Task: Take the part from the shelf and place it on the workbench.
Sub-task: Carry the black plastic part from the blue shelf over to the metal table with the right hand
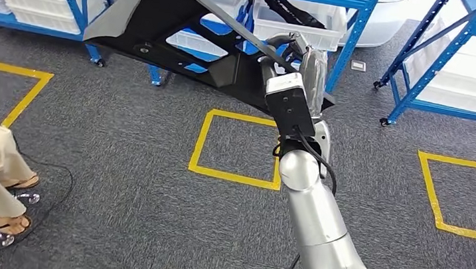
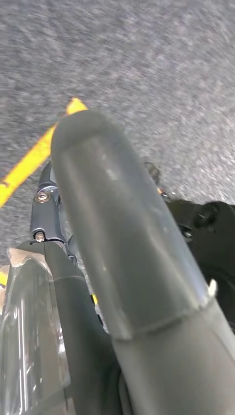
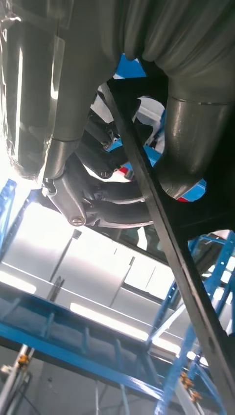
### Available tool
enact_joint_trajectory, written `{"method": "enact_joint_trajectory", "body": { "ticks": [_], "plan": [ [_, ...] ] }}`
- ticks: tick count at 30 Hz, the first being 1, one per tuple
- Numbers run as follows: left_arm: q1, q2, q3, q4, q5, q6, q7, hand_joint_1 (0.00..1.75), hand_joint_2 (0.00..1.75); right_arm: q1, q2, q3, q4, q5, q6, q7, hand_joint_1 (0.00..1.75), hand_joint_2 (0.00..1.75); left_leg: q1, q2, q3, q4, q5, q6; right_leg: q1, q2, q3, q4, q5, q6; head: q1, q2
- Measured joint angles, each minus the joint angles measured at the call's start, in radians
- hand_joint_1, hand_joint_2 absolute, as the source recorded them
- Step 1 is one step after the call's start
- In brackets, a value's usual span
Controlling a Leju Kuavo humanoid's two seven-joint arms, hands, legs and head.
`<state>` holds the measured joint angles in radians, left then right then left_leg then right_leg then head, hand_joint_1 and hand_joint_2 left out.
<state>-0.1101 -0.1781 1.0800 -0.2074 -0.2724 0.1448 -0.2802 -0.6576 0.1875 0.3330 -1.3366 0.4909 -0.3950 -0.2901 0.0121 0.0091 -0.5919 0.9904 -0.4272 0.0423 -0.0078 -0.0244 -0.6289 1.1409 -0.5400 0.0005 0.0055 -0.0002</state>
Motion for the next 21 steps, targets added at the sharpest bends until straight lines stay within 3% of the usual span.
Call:
{"method": "enact_joint_trajectory", "body": {
  "ticks": [2,3,4,7,9,11,13,14,17,18,21],
  "plan": [
    [0.0,0.0,0.0,0.0,0.0,0.0,0.003,0.0,0.0,0.004,-0.005,0.0,0.0,0.013,-0.001,0.005,1.75,1.75,-0.001,-0.019,-0.008,0.0,0.005,0.002,-0.002,0.016,-0.054,0.126,-0.049,-0.003,0.003,0.0],
    [0.001,0.0,0.0,0.0,-0.001,0.0,0.004,0.0,0.0,0.007,-0.007,0.0,0.001,0.021,-0.002,0.007,1.75,1.75,-0.001,-0.029,-0.011,0.001,0.008,0.001,-0.002,0.018,-0.065,0.153,-0.055,0.001,0.003,0.0],
    [0.001,0.0,0.0,0.0,-0.001,0.0,0.006,0.0,0.0,0.008,-0.009,0.0,0.001,0.028,-0.002,0.01,1.75,1.75,-0.001,-0.04,-0.013,0.002,0.011,0.0,-0.002,0.019,-0.056,0.138,-0.045,0.008,0.003,0.0],
    [0.001,-0.002,0.0,0.0,-0.003,0.0,0.008,0.0,0.0,0.005,-0.011,0.0,0.001,0.056,-0.007,0.019,1.75,1.75,-0.003,-0.069,-0.019,0.008,0.015,-0.009,-0.007,0.045,0.046,-0.058,0.029,0.025,0.003,0.0],
    [0.001,-0.002,0.0,0.0,-0.006,-0.002,0.008,0.0,0.0,0.001,-0.013,0.002,0.002,0.104,-0.024,0.035,1.75,1.75,-0.005,-0.083,-0.029,0.014,0.019,-0.02,-0.008,0.058,0.076,-0.124,0.05,0.02,0.002,0.0],
    [0.003,-0.002,0.0,0.0,-0.01,-0.004,0.009,0.0,0.0,-0.001,-0.015,0.002,0.004,0.161,-0.047,0.054,1.75,1.75,-0.002,-0.092,-0.037,0.014,0.025,-0.032,-0.006,0.047,0.074,-0.126,0.057,0.009,0.001,0.0],
    [0.006,-0.001,0.0,0.0,-0.016,-0.006,0.011,0.0,0.0,-0.006,-0.016,0.002,0.006,0.196,-0.059,0.067,1.75,1.75,0.001,-0.074,-0.048,0.031,0.012,-0.041,-0.01,0.035,0.073,-0.128,0.064,-0.003,0.0,0.0],
    [0.006,-0.001,-0.001,0.0,-0.019,-0.009,0.013,0.0,0.0,-0.009,-0.016,0.002,0.006,0.205,-0.062,0.072,1.75,1.75,0.002,-0.056,-0.063,0.066,-0.011,-0.046,-0.013,0.028,0.073,-0.13,0.067,-0.009,-0.004,0.0],
    [0.004,0.0,-0.002,0.0,-0.03,-0.018,0.017,0.0,0.0,-0.01,-0.025,0.001,0.006,0.225,-0.067,0.079,1.75,1.75,0.006,-0.017,-0.143,0.254,-0.105,-0.06,-0.01,0.003,0.069,-0.13,0.068,-0.015,-0.011,0.0],
    [0.004,0.0,-0.003,0.0,-0.032,-0.02,0.018,0.0,0.0,-0.008,-0.028,0.001,0.006,0.23,-0.068,0.08,1.75,1.75,0.008,-0.014,-0.158,0.293,-0.118,-0.062,-0.009,-0.007,0.068,-0.13,0.068,-0.015,-0.011,0.0],
    [0.005,0.0,-0.003,0.0,-0.04,-0.022,0.023,0.0,0.0,-0.003,-0.036,0.0,0.006,0.243,-0.068,0.081,1.75,1.75,0.009,-0.009,-0.131,0.258,-0.089,-0.06,-0.007,-0.028,0.068,-0.13,0.068,-0.015,-0.011,0.0]
  ]
}}
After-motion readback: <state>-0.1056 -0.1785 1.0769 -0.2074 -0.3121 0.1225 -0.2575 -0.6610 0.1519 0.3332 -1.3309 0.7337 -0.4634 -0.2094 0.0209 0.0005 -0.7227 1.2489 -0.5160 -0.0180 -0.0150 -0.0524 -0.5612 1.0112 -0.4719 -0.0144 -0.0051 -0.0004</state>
